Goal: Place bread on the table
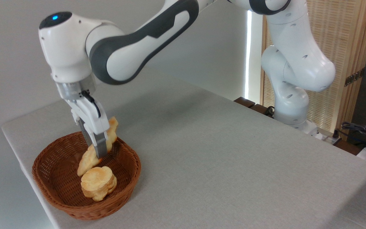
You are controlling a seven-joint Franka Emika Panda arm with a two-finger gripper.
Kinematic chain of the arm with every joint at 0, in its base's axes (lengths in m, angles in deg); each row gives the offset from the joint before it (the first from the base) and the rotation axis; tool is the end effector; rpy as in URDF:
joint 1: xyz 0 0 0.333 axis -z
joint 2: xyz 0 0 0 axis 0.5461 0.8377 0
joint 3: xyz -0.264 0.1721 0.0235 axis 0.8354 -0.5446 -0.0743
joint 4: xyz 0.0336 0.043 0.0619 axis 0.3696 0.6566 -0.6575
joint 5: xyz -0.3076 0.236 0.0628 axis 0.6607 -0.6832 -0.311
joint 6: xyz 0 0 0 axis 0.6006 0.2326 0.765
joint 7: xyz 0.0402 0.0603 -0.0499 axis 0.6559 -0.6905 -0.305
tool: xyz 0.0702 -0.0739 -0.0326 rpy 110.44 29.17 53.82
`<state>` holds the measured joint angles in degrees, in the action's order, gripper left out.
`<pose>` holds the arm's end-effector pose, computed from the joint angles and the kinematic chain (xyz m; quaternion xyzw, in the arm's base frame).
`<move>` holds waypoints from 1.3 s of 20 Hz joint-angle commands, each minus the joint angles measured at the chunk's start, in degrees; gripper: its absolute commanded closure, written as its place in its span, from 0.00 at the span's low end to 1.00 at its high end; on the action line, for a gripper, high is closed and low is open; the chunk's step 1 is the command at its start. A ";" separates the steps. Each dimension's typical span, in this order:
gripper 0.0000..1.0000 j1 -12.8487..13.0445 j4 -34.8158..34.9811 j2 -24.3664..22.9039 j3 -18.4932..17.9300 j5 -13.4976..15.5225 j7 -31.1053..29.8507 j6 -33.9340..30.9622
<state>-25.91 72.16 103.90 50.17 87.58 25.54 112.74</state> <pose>0.6356 -0.1780 0.4609 0.9210 -0.3832 0.0369 0.0601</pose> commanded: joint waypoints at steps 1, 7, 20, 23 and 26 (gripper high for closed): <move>0.44 0.02 1.31 -4.18 -0.05 -0.03 -0.90 -1.39; 0.32 -0.16 12.45 -16.47 -0.66 -0.03 -0.55 -4.03; 0.00 2.22 27.33 -25.72 -0.13 -0.03 -0.11 -7.29; 0.00 2.30 27.16 -24.84 -0.05 -0.03 -0.11 -6.58; 0.00 2.30 27.15 -24.67 -0.13 -0.29 -0.02 -6.58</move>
<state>-23.95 99.38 79.11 50.47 87.58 25.52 105.57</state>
